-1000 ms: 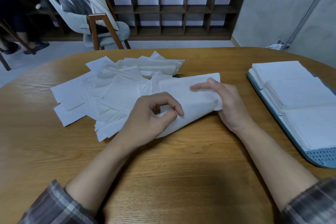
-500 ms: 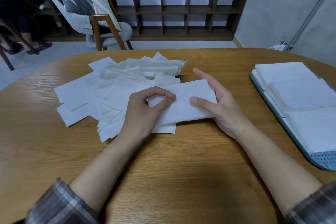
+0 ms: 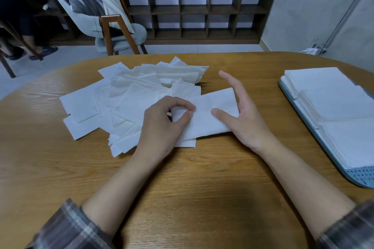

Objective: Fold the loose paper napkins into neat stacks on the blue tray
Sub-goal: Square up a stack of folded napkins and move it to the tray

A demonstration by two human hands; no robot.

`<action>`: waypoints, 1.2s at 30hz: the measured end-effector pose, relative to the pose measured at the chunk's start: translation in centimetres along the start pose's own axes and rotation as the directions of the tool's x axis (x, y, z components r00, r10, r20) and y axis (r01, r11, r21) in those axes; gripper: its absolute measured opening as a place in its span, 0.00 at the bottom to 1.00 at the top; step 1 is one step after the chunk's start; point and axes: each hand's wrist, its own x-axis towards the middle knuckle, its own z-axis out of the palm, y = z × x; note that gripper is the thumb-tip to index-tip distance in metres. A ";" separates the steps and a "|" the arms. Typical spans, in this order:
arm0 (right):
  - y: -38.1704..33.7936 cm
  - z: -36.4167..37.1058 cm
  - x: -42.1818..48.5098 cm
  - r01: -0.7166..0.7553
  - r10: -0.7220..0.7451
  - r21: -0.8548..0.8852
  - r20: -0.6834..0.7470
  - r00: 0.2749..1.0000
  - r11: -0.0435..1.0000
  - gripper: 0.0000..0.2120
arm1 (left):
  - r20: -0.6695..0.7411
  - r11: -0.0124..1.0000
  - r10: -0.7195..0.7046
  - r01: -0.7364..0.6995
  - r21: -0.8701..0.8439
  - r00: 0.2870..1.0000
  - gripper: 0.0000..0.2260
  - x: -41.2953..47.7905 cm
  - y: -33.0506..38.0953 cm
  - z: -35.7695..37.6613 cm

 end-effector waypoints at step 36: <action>1.4 -2.4 0.7 -0.096 0.091 -0.002 -0.304 0.948 0.995 0.14 | 0.325 0.911 0.133 -0.244 0.333 0.936 0.24 0.5 -1.7 -0.7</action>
